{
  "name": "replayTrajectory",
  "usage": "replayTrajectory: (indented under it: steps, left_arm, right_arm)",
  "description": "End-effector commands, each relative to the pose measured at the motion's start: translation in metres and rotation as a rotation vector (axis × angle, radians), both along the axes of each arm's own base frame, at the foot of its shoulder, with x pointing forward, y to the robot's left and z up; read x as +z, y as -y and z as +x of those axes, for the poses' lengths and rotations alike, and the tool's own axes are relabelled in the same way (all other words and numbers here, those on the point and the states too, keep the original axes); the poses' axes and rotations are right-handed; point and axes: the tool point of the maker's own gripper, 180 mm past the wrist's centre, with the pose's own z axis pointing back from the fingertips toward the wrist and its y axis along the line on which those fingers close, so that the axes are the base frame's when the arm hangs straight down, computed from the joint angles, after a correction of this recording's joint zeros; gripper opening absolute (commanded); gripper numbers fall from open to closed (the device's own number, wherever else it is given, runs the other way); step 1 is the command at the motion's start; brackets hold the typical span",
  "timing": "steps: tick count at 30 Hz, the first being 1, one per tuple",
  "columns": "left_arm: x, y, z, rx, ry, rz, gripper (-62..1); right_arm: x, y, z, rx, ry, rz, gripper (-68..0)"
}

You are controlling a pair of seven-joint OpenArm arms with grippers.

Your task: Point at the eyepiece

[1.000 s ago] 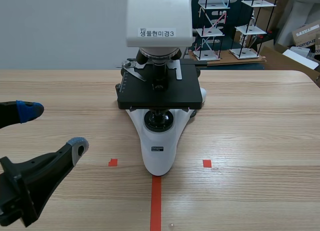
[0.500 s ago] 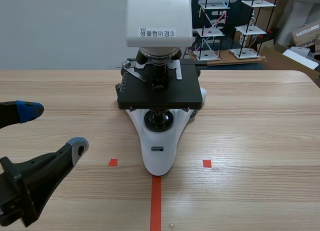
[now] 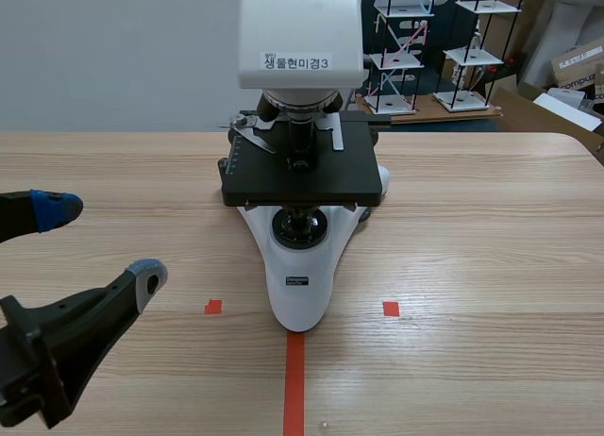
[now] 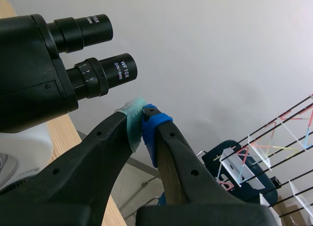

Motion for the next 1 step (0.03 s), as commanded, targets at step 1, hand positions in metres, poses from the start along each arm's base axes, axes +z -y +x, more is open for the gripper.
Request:
replayTrajectory:
  steps: [1]
  left_arm:
    - [0.0066, 0.0031, -0.0006, -0.002, 0.016, -0.026, 1.4]
  right_arm:
    - [0.0227, 0.0003, -0.0007, 0.006, 0.056, 0.021, -66.5]
